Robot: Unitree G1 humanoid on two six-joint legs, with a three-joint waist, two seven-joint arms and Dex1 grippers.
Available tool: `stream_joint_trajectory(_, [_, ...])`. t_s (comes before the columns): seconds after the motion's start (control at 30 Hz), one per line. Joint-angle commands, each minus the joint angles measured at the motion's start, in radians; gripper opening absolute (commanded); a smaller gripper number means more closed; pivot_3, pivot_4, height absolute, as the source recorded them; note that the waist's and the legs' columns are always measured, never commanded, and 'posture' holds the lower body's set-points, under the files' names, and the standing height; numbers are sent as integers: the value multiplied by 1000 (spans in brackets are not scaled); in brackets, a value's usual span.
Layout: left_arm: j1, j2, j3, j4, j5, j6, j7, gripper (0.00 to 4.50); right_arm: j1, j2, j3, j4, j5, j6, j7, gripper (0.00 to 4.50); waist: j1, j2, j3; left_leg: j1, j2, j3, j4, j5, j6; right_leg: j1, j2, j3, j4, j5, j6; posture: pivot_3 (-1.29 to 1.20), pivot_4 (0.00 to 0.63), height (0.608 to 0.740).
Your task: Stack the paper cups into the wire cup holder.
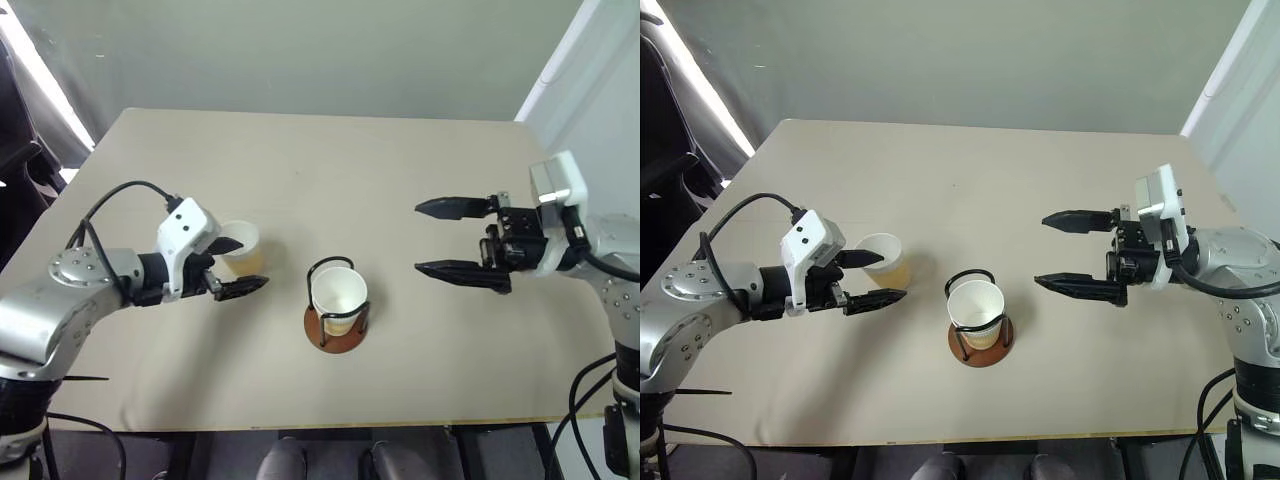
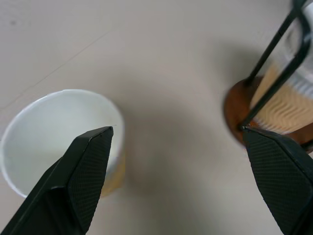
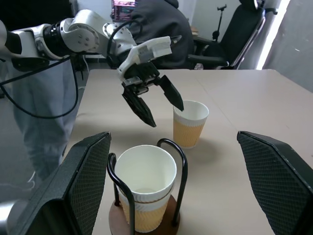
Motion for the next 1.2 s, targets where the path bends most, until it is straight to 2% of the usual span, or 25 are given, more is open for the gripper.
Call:
stream_joint_trajectory(0.03, [-27,41,15,2,42,-26,-57,4500,11,-26,-31,-37,19,-4,-28,4160,1,0,0,0,0,0,0,0,0,0,0,0,0,0,0,0,150,740])
stream_joint_trajectory(0.27, [-106,7,-106,117,219,-98,-69,4500,21,-32,-23,-57,21,-7,-64,4160,5,0,0,0,0,-1,0,0,0,-1,0,0,1,0,0,0,150,740])
stream_joint_trajectory(0.37, [-154,-48,-159,177,280,-126,-67,4500,26,-34,-21,-64,21,-8,-77,4160,7,0,0,-1,0,-2,1,0,0,-1,-1,0,0,0,0,0,150,740])
stream_joint_trajectory(0.47, [-181,-93,-183,201,303,-131,-83,3901,32,-38,-21,-71,17,-8,-89,4187,8,0,0,-1,0,-2,1,0,0,-1,-1,-1,1,0,0,0,150,740])
stream_joint_trajectory(0.73, [-198,-118,-159,199,323,-134,-113,972,51,-54,-22,-84,8,-14,-110,4187,4,0,0,-1,0,-2,1,0,0,-1,-1,-1,1,0,0,0,150,740])
stream_joint_trajectory(0.77, [-199,-115,-148,192,312,-127,-122,564,52,-55,-21,-83,7,-16,-111,4187,5,0,0,-1,0,-2,1,0,0,-1,-1,-1,1,0,0,0,150,740])
stream_joint_trajectory(0.83, [-201,-110,-127,177,288,-113,-143,25,53,-58,-19,-80,3,-20,-111,4187,5,0,0,-1,0,-2,1,0,0,-1,-1,-1,1,0,0,0,150,740])
stream_joint_trajectory(0.93, [-221,-105,-60,128,183,-60,-204,25,54,-62,-20,-79,2,-23,-106,4187,6,0,0,-2,0,-2,1,0,0,-1,-1,-1,1,0,0,0,150,740])
stream_joint_trajectory(1.07, [-316,-122,51,39,-107,120,-299,25,87,-88,-32,-101,18,-19,-80,4187,15,-1,0,-2,0,-2,2,0,0,-1,-1,-1,1,0,0,0,150,740])
stream_joint_trajectory(1.2, [-389,-153,83,3,-280,214,-320,25,113,-97,-49,-109,16,-25,-93,4187,20,-1,-1,-2,-1,0,3,0,0,0,-2,-1,2,0,1,0,150,740])
